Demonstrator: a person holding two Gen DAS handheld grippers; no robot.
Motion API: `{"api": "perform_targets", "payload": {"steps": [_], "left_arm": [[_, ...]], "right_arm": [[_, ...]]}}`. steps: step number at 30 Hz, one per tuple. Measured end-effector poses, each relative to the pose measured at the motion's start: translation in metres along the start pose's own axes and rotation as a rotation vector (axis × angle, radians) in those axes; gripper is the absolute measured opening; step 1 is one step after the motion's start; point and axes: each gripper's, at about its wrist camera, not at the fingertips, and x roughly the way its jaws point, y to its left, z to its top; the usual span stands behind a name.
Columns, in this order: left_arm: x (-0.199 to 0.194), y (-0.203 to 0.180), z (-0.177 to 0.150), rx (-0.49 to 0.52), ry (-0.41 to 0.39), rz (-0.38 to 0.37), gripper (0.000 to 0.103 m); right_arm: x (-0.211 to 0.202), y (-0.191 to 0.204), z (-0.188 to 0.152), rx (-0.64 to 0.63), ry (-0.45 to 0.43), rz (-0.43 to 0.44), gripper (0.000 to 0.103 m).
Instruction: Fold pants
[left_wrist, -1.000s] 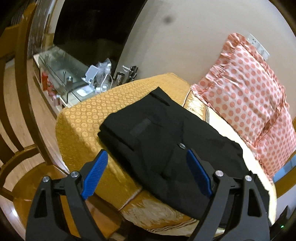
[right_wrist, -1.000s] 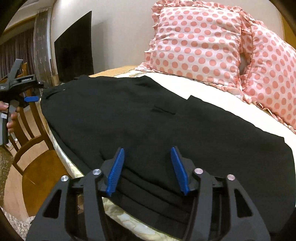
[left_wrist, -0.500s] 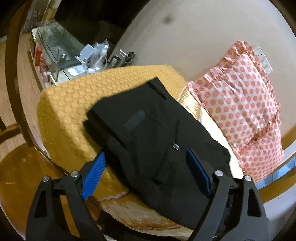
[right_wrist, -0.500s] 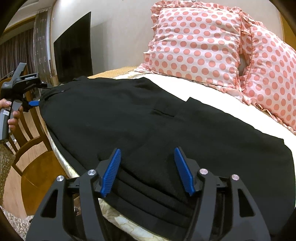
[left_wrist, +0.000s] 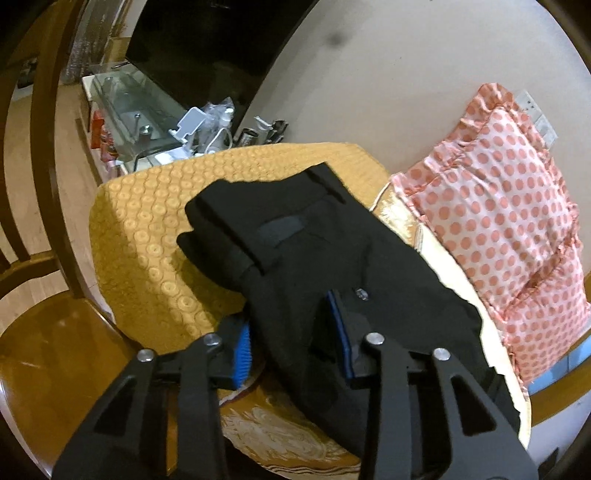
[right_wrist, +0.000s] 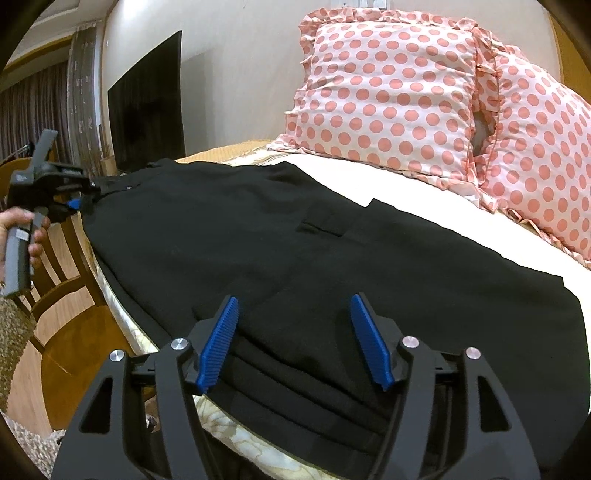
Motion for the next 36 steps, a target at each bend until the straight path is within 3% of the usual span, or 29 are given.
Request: {"api": "perform_targets", "payload": {"steps": [3,8,12,15,21,25,27,29,31,33,36], "left_arm": [[-0.006,-0.005,0.001,0.021,-0.026,0.005,0.016],[-0.029,-0.042,0.015,0.111,-0.059,-0.044,0.013],[-0.043,-0.095,0.019,0.182,-0.043,-0.149,0.012],[-0.051,-0.15,0.01,0.289,-0.028,-0.221,0.011],[-0.056,-0.277,-0.045,0.535,0.029,-0.391,0.011],[-0.051,-0.35,-0.109,0.66,0.119,-0.544,0.011],[-0.046,-0.37,-0.138,0.69,0.169,-0.597,0.01],[-0.036,-0.39,-0.181,0.743,0.273,-0.659,0.009],[-0.022,-0.4,-0.223,0.801,0.385,-0.679,0.008],[-0.012,-0.401,-0.251,0.84,0.443,-0.675,0.008],[-0.009,-0.401,-0.252,0.832,0.438,-0.668,0.008]], "right_arm": [[-0.007,-0.003,-0.002,0.0,-0.024,-0.004,0.066],[-0.022,-0.014,-0.004,0.004,-0.073,-0.031,0.071],[-0.032,-0.029,-0.007,0.044,-0.096,-0.045,0.072],[-0.039,-0.043,-0.014,0.084,-0.101,-0.07,0.073],[-0.059,-0.079,-0.034,0.198,-0.106,-0.134,0.073],[-0.085,-0.107,-0.047,0.28,-0.127,-0.188,0.073],[-0.098,-0.117,-0.054,0.305,-0.134,-0.224,0.073],[-0.107,-0.127,-0.062,0.327,-0.134,-0.253,0.073],[-0.115,-0.136,-0.07,0.351,-0.129,-0.282,0.073],[-0.121,-0.145,-0.077,0.374,-0.123,-0.304,0.073],[-0.127,-0.158,-0.086,0.413,-0.119,-0.324,0.073]]}}
